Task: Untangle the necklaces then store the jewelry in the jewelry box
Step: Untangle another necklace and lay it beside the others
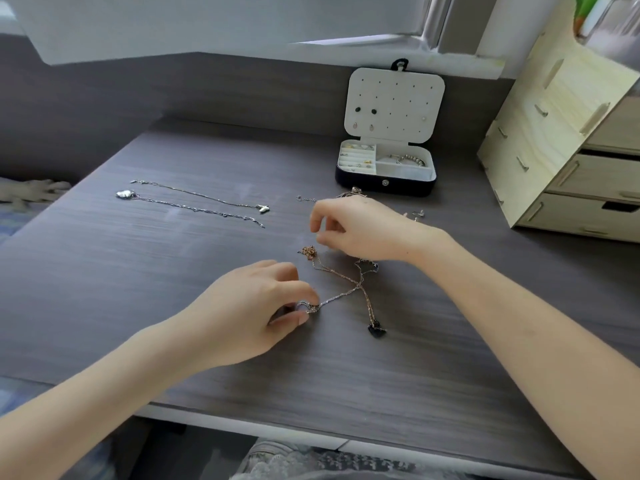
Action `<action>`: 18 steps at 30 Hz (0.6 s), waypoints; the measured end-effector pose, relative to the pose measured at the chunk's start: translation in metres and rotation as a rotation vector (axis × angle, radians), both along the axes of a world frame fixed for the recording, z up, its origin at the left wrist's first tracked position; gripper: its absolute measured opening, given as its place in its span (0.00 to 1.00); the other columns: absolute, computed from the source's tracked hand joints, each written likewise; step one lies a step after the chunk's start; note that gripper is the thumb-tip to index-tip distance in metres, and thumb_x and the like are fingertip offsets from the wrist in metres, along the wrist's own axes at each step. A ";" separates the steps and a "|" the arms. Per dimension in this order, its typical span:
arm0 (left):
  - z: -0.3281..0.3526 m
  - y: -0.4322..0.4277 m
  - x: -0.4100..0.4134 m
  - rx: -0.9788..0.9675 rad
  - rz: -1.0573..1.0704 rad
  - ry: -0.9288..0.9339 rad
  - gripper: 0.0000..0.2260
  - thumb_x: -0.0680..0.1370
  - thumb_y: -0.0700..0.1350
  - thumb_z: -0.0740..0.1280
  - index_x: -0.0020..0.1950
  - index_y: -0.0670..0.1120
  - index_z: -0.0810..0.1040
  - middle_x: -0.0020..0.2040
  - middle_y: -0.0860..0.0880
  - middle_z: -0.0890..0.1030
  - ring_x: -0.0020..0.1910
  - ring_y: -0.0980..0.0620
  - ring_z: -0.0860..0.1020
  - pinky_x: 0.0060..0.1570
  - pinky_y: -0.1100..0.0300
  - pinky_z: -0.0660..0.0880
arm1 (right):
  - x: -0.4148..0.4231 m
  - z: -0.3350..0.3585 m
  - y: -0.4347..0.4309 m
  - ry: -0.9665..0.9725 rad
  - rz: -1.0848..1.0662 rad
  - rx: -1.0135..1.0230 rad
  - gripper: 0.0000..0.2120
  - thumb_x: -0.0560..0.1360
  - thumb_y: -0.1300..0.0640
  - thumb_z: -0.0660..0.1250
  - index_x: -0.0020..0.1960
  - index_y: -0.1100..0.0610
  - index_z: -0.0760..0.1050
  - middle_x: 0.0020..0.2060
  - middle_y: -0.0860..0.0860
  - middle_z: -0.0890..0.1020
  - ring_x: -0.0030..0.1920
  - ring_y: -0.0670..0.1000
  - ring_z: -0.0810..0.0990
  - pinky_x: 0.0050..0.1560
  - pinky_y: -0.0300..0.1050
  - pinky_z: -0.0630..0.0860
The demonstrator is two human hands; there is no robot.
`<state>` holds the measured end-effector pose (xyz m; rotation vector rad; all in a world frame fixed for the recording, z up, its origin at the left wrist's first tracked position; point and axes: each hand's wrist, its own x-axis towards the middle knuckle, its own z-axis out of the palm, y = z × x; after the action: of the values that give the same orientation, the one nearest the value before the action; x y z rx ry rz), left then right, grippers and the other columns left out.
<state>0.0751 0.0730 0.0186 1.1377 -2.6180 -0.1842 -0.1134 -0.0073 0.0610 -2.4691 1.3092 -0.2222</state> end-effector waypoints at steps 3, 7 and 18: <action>0.001 -0.004 0.000 -0.004 -0.009 -0.016 0.11 0.75 0.55 0.56 0.48 0.55 0.76 0.39 0.56 0.74 0.37 0.54 0.74 0.34 0.63 0.70 | -0.023 0.004 0.007 0.133 -0.042 -0.005 0.06 0.75 0.51 0.66 0.50 0.51 0.76 0.39 0.42 0.76 0.41 0.45 0.72 0.43 0.42 0.69; 0.002 -0.009 -0.003 0.003 0.005 -0.007 0.08 0.74 0.55 0.59 0.44 0.54 0.75 0.39 0.57 0.75 0.37 0.55 0.72 0.35 0.63 0.67 | -0.043 -0.003 0.013 0.191 -0.068 0.070 0.04 0.73 0.50 0.68 0.45 0.50 0.76 0.40 0.43 0.78 0.41 0.43 0.73 0.42 0.40 0.70; 0.026 -0.023 -0.030 0.415 0.137 0.474 0.14 0.71 0.52 0.65 0.56 0.51 0.78 0.53 0.59 0.80 0.53 0.64 0.76 0.54 0.68 0.70 | -0.058 0.036 0.044 -0.335 -0.062 0.158 0.05 0.77 0.62 0.64 0.43 0.57 0.72 0.36 0.50 0.81 0.34 0.39 0.77 0.36 0.30 0.70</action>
<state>0.0455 0.0501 0.0442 1.2099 -2.1241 -0.8835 -0.1711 0.0365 0.0970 -2.1483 1.2081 -0.5034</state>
